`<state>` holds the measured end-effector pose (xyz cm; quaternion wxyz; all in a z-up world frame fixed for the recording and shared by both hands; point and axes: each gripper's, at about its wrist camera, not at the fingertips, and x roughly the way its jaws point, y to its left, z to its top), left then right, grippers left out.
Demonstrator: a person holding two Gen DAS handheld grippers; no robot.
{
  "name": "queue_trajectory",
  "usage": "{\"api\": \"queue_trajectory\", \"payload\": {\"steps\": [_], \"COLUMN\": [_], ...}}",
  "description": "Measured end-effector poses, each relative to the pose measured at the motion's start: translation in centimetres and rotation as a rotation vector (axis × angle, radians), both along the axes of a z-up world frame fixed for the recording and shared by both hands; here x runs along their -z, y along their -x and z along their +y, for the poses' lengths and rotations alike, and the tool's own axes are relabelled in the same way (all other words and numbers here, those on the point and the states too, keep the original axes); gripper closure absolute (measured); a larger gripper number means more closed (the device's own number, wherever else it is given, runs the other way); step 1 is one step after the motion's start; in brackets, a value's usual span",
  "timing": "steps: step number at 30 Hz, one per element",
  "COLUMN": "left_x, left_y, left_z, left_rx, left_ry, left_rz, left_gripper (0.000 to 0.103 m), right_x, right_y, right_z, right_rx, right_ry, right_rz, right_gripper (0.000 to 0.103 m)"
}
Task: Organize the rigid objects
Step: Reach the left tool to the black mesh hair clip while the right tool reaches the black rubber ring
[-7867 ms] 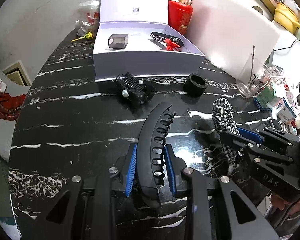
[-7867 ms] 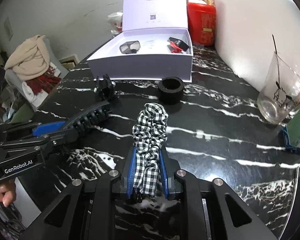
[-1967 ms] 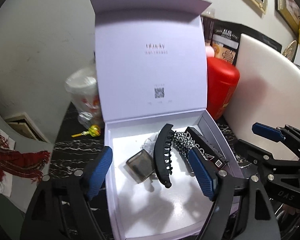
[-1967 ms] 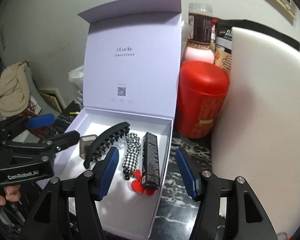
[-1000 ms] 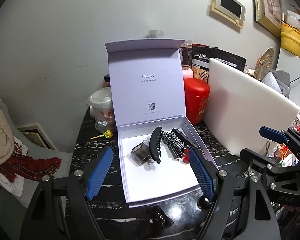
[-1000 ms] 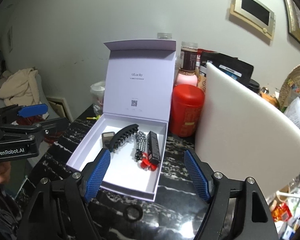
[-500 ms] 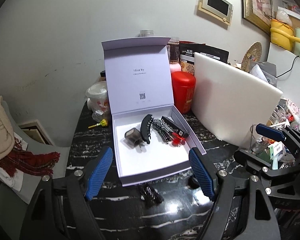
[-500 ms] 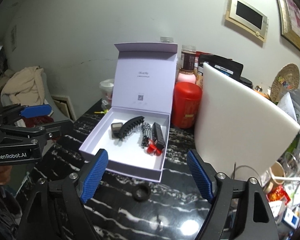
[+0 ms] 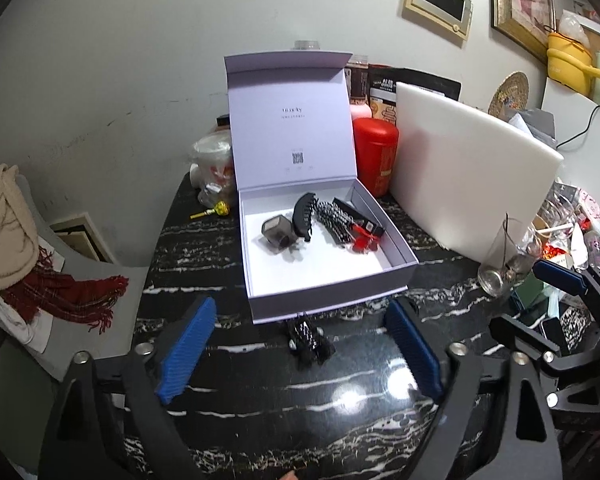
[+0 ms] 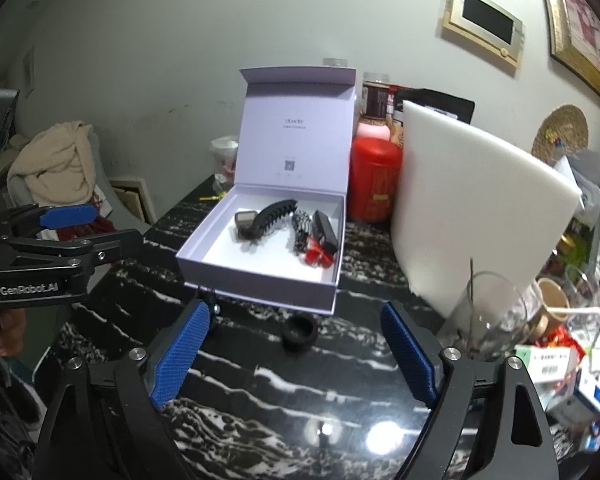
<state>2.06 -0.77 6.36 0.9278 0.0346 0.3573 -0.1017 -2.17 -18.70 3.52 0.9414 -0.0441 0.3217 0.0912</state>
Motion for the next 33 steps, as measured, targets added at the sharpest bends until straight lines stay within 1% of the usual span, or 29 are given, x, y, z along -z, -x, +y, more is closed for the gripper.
{"api": "queue_trajectory", "payload": {"steps": [3, 6, 10, 13, 16, 22, 28, 33], "left_x": [0.6, 1.3, 2.5, 3.5, 4.7, 7.5, 9.5, 11.4], "left_y": [0.6, 0.7, 0.6, 0.4, 0.2, -0.9, -2.0, -3.4], "left_z": [0.0, 0.1, 0.2, 0.4, 0.3, 0.2, 0.4, 0.5], "left_rx": [0.001, -0.003, -0.007, -0.010, 0.004, 0.014, 0.014, 0.017], "left_ry": [-0.013, -0.025, -0.012, -0.001, 0.001, 0.012, 0.038, 0.057], "left_rz": [-0.002, 0.013, 0.041, 0.058, 0.085, 0.160, 0.188, 0.231], "left_gripper": [0.007, 0.006, 0.006, 0.006, 0.006, 0.006, 0.006, 0.006], "right_x": [1.2, 2.1, 3.4, 4.5, 5.6, 7.8, 9.9, 11.3], "right_y": [0.4, 0.7, 0.9, 1.1, 0.9, -0.3, -1.8, -3.2], "right_z": [0.2, 0.2, -0.1, -0.3, -0.4, -0.6, -0.7, -0.6], "right_rx": [0.001, -0.001, 0.014, 0.029, 0.034, 0.044, 0.051, 0.053], "right_ry": [0.003, -0.018, -0.040, -0.038, -0.036, -0.052, -0.078, -0.085], "right_rz": [0.019, 0.037, 0.045, 0.038, 0.062, 0.114, 0.177, 0.221], "right_gripper": [0.010, 0.010, 0.009, 0.009, 0.009, 0.009, 0.009, 0.009]}}
